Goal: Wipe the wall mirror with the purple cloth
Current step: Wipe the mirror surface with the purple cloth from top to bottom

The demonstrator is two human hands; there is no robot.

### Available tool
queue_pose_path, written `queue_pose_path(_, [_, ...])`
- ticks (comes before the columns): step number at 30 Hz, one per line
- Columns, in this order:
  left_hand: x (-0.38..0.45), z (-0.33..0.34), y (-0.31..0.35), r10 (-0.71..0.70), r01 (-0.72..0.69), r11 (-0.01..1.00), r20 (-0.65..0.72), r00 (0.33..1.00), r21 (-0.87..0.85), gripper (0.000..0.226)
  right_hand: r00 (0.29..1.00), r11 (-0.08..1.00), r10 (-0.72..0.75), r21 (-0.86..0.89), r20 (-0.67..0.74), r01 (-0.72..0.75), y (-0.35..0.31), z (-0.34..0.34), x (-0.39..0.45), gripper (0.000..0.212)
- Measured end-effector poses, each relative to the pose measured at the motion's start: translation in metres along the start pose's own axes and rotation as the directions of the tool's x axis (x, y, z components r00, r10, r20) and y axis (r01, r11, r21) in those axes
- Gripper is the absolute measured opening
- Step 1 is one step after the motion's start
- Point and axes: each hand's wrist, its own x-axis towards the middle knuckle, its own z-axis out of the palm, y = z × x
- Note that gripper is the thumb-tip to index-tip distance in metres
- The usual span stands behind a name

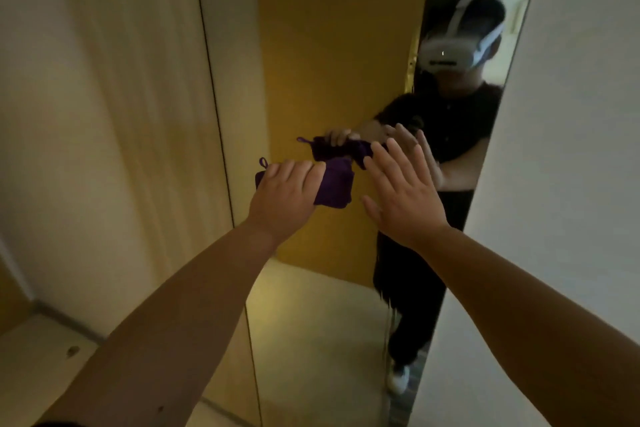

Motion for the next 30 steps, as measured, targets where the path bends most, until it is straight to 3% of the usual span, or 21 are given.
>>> queue_pose_path(4, [0.077,-0.009,-0.050,-0.009,0.014,0.999,-0.150,0.989,0.036,0.045,0.984,0.995,-0.045,-0.094,-0.170,0.029,0.020,-0.034,0.077,0.060])
queue_pose_path(9, [0.141,-0.025,-0.109,0.024,0.007,0.993,-0.260,0.965,0.117,0.050,0.974,0.984,0.023,-0.166,-0.226,-0.062,0.030,-0.069,0.159,0.072])
queue_pose_path(14, [0.179,-0.022,-0.166,0.023,0.032,0.983,-0.298,0.954,0.178,0.053,0.963,0.966,0.055,-0.232,-0.263,-0.118,0.029,-0.080,0.217,0.070])
queue_pose_path(19, [0.216,-0.006,-0.212,0.043,0.016,0.989,-0.382,0.923,0.150,0.039,0.940,0.929,0.114,-0.301,-0.321,-0.215,0.027,-0.083,0.258,0.069])
queue_pose_path(24, [0.250,-0.005,-0.246,0.057,-0.016,0.995,-0.419,0.906,0.100,0.040,0.916,0.889,0.186,-0.336,-0.355,-0.311,0.032,-0.088,0.284,0.070])
queue_pose_path(30, [0.296,-0.022,-0.269,0.058,-0.012,0.995,-0.493,0.868,0.096,0.042,0.926,0.876,0.211,-0.359,-0.314,-0.321,0.042,-0.081,0.292,0.074])
